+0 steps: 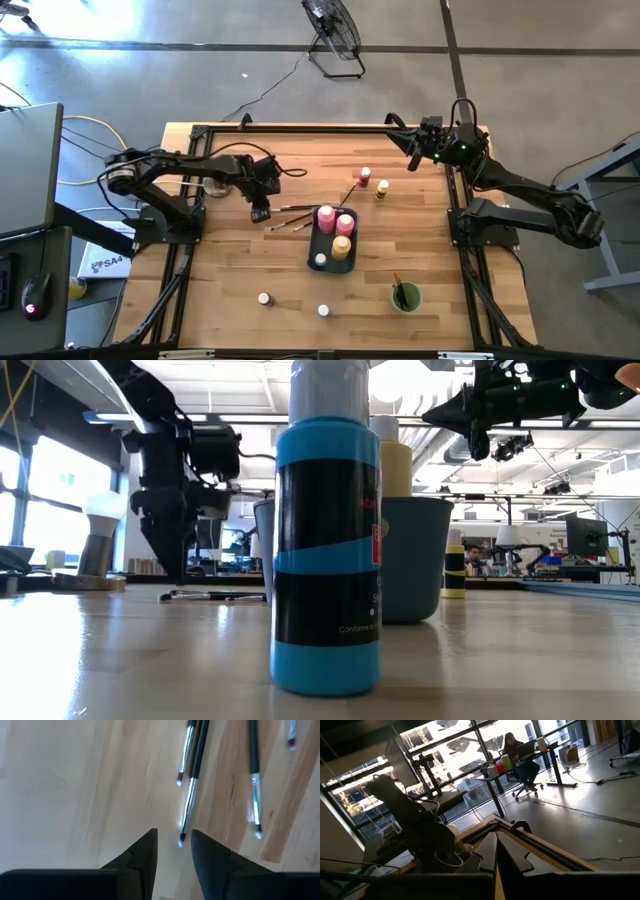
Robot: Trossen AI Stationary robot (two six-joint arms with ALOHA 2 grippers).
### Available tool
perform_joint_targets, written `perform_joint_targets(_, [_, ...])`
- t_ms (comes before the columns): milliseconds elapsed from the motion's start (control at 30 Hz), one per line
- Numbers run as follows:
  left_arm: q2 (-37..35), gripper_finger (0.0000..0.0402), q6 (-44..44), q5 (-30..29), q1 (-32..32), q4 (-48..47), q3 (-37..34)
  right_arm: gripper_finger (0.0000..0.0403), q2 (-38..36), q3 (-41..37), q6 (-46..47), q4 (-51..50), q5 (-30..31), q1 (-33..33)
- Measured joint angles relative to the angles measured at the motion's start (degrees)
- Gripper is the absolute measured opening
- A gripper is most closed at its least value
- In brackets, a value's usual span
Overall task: Pick & Place Paint Supplies
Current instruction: Put the black and silver paint brush into the green cup
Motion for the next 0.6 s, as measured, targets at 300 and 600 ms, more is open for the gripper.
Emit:
perform_joint_targets(300, [3.2, 0.0115, -0.3, 0.7, 0.0, -0.4, 0.1, 0.0002, 0.0, 0.0, 0.0, -0.4, -0.1, 0.0])
perform_joint_targets(600, [3.6, 0.0115, -0.3, 0.4, 0.0, 0.1, 0.1, 0.0002, 0.0, 0.0, 0.0, -0.4, -0.1, 0.0])
